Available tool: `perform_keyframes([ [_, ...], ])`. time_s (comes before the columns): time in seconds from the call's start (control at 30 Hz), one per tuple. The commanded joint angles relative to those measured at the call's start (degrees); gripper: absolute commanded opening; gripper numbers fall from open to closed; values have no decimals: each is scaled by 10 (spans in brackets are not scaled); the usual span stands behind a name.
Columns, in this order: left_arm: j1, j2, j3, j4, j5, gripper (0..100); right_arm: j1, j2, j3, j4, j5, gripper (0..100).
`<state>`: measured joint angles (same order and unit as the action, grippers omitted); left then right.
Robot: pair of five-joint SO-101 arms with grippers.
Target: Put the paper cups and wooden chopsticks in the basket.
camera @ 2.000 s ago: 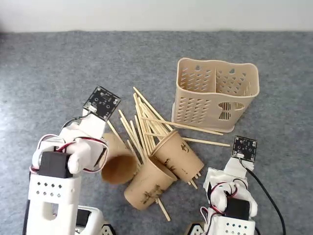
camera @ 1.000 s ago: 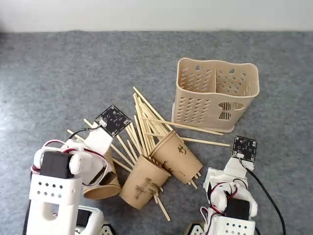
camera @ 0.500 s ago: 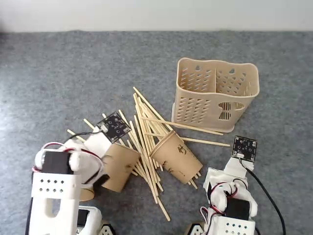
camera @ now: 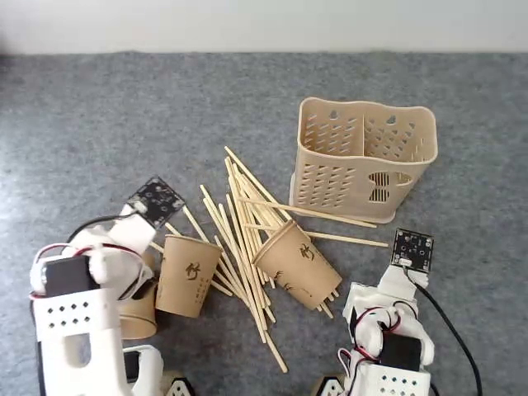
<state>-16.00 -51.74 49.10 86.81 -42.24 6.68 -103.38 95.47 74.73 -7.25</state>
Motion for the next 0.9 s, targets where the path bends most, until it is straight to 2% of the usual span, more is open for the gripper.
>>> perform_keyframes([
  [0.0,-23,-1,-70,63,-47,246,1,-5,10,1,-4,9],
  [0.1,-33,-1,-118,141,-121,246,1,-5,10,1,-4,9],
  [0.2,-67,-1,-131,135,-157,246,1,-5,10,1,-4,9],
  [0.53,-185,-1,-31,127,-411,246,1,-5,10,1,-4,9],
  [0.67,-210,-1,25,72,-448,246,1,-5,10,1,-4,9],
  [0.87,-217,-1,146,-86,-447,243,1,-5,10,1,-4,9],
])
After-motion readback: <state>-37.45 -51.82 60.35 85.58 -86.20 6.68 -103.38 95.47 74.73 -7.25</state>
